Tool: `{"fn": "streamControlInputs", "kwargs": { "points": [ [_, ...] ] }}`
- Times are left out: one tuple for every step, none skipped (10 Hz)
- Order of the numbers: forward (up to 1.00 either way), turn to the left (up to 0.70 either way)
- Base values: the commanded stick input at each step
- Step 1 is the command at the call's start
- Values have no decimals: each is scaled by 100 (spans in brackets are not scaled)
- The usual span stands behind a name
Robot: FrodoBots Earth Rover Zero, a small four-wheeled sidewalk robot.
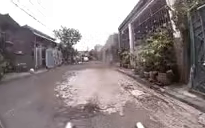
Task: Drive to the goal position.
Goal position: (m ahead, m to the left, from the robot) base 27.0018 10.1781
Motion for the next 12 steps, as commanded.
{"fn": "streamControlInputs", "kwargs": {
  "points": [
    [70, 14],
    [70, 13],
    [70, 2],
    [70, 0],
    [70, 0],
    [70, 1],
    [70, 1],
    [70, 1],
    [70, 0],
    [70, 0],
    [70, 1],
    [70, 1]
  ]
}}
